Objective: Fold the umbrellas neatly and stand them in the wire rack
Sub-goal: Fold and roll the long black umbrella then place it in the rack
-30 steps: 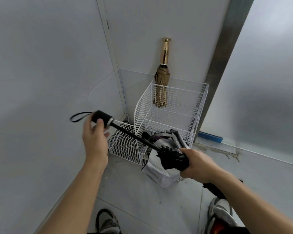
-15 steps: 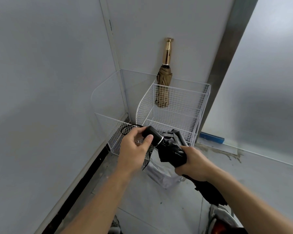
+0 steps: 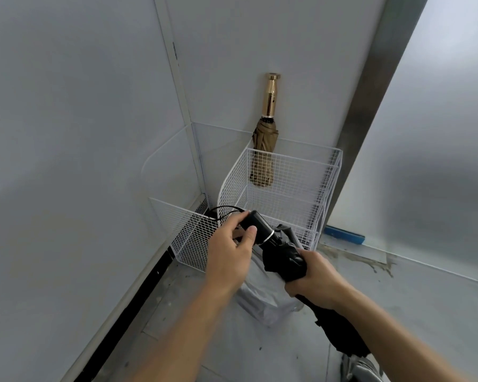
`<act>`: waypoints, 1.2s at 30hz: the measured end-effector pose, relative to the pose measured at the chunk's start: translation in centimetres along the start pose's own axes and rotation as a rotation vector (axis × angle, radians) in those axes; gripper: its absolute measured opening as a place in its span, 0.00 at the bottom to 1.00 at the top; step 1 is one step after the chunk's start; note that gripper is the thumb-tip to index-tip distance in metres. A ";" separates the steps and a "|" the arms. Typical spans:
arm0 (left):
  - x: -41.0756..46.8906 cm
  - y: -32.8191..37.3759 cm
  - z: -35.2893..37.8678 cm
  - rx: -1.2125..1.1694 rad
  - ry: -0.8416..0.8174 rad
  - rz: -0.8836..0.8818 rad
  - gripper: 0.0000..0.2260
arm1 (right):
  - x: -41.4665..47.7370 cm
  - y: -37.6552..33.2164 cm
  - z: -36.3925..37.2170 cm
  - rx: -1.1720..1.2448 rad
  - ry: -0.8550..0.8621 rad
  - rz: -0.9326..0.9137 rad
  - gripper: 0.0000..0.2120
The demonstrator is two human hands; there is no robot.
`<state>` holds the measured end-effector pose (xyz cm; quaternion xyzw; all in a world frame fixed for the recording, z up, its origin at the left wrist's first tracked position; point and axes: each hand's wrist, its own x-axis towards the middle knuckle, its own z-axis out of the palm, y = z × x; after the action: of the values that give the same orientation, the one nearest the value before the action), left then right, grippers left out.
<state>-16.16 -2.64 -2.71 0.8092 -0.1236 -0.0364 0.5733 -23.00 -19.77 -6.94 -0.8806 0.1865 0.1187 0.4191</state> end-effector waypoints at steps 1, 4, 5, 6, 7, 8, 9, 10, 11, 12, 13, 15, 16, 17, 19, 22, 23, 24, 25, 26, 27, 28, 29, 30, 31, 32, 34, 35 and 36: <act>0.3 0.1 0.2 -0.004 -0.002 -0.004 0.15 | 0.2 0.0 -0.1 0.007 0.002 0.003 0.18; 1.2 0.2 0.6 -0.036 -0.040 -0.017 0.15 | 0.8 0.0 -0.5 0.026 0.020 -0.006 0.19; 1.4 0.2 0.6 -0.052 -0.068 -0.015 0.15 | 1.0 0.0 -0.7 0.035 0.033 -0.005 0.19; 1.8 0.3 0.8 -0.073 -0.094 -0.007 0.15 | 1.3 -0.1 -0.9 0.043 0.049 -0.014 0.19; 2.1 0.3 0.9 -0.084 -0.107 0.011 0.15 | 1.5 -0.2 -1.1 0.054 0.063 -0.026 0.19; 2.7 0.3 1.1 -0.069 -0.089 0.048 0.16 | 1.8 -0.3 -1.3 0.068 0.081 -0.045 0.19; 3.4 0.0 1.3 -0.027 -0.030 0.095 0.16 | 2.2 -0.5 -1.5 0.087 0.100 -0.061 0.20; 4.1 -0.2 1.4 0.031 0.060 0.135 0.15 | 2.8 -0.7 -1.7 0.121 0.126 -0.076 0.19; 4.8 -0.5 1.4 0.092 0.163 0.163 0.15 | 3.2 -0.8 -2.0 0.166 0.159 -0.081 0.18; 5.6 -0.9 1.2 0.155 0.248 0.168 0.15 | 3.9 -0.8 -2.3 0.202 0.205 -0.078 0.17; 6.2 -1.3 0.9 0.216 0.301 0.153 0.16 | 4.3 -0.7 -2.6 0.232 0.254 -0.069 0.16; 7.4 -2.3 0.4 0.330 0.314 0.061 0.17 | 5.3 -0.7 -3.7 0.285 0.355 -0.030 0.16; 8.0 -2.7 0.2 0.387 0.289 0.000 0.19 | 5.7 -0.9 -4.2 0.311 0.392 -0.023 0.16; 8.6 -3.3 0.1 0.430 0.245 -0.051 0.21 | 6.1 -1.4 -4.9 0.338 0.428 -0.018 0.15; 9.7 -3.8 0.3 0.469 0.148 -0.118 0.26 | 6.8 -3.2 -7.3 0.398 0.493 -0.052 0.14; 10.5 -3.9 1.1 0.417 0.020 -0.159 0.29 | 8.5 -6.7 -12.8 0.537 0.665 -0.155 0.16; 10.8 -4.0 1.6 0.394 -0.001 -0.160 0.31 | 9.2 -7.8 -14.9 0.573 0.742 -0.193 0.18; 10.8 -3.9 1.9 0.396 -0.015 -0.177 0.32 | 9.7 -8.9 -17.0 0.580 0.809 -0.224 0.19; 11.1 -3.8 2.4 0.412 -0.010 -0.187 0.33 | 10.5 -9.8 -19.0 0.568 0.857 -0.249 0.19; 11.2 -3.7 2.6 0.435 0.002 -0.198 0.34 | 11.0 -10.6 -20.5 0.548 0.879 -0.257 0.18; 11.5 -3.9 2.8 0.451 0.018 -0.192 0.33 | 11.9 -11.1 -21.6 0.533 0.880 -0.248 0.18; 11.5 -3.8 2.9 0.461 0.027 -0.189 0.33 | 12.7 -11.3 -22.3 0.518 0.871 -0.231 0.18; 11.6 -4.1 3.0 0.463 0.032 -0.184 0.32 | 13.7 -11.1 -22.6 0.490 0.862 -0.198 0.18; 11.5 -4.1 3.1 0.465 0.034 -0.182 0.32 | 14.5 -10.7 -22.6 0.447 0.854 -0.158 0.20; 11.7 -4.3 3.1 0.470 0.034 -0.180 0.32 | 15.5 -10.1 -22.4 0.402 0.844 -0.115 0.22; 11.6 -4.3 3.1 0.476 0.031 -0.182 0.33 | 16.4 -9.4 -22.1 0.360 0.830 -0.077 0.24; 11.7 -4.4 3.0 0.485 0.031 -0.171 0.33 | 17.8 -7.9 -21.4 0.300 0.794 -0.009 0.27; 11.7 -4.5 3.1 0.487 0.032 -0.160 0.33 | 18.3 -7.3 -21.2 0.281 0.777 0.024 0.28; 11.7 -4.5 3.1 0.492 0.034 -0.158 0.33 | 19.0 -6.7 -20.8 0.263 0.758 0.059 0.28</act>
<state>-4.76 -6.91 -7.03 0.9320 -0.0554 -0.0364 0.3564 -1.91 -36.51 3.73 -0.7951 0.3666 -0.2273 0.4263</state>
